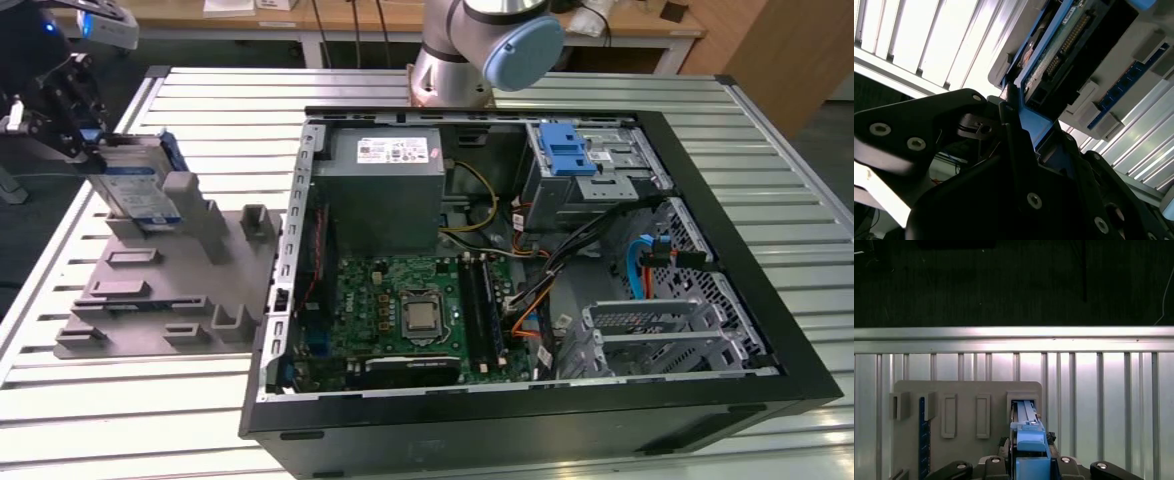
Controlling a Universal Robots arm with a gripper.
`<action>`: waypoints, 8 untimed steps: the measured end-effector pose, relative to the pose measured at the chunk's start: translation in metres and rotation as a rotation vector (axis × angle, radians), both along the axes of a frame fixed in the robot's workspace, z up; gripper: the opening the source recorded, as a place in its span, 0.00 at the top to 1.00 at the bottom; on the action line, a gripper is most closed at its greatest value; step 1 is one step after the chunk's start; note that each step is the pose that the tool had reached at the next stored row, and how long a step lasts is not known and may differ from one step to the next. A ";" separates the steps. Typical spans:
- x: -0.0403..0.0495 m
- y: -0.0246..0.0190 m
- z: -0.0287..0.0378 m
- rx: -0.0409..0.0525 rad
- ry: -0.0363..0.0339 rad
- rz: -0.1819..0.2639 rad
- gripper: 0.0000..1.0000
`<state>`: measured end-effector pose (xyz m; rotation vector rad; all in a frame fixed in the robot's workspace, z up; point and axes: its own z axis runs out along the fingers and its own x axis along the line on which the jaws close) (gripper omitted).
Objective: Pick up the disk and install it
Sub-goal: 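Pick up the disk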
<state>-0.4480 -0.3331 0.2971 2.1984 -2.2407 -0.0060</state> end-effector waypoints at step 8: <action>0.0000 0.0000 0.0119 0.0000 -0.0001 0.000 0.64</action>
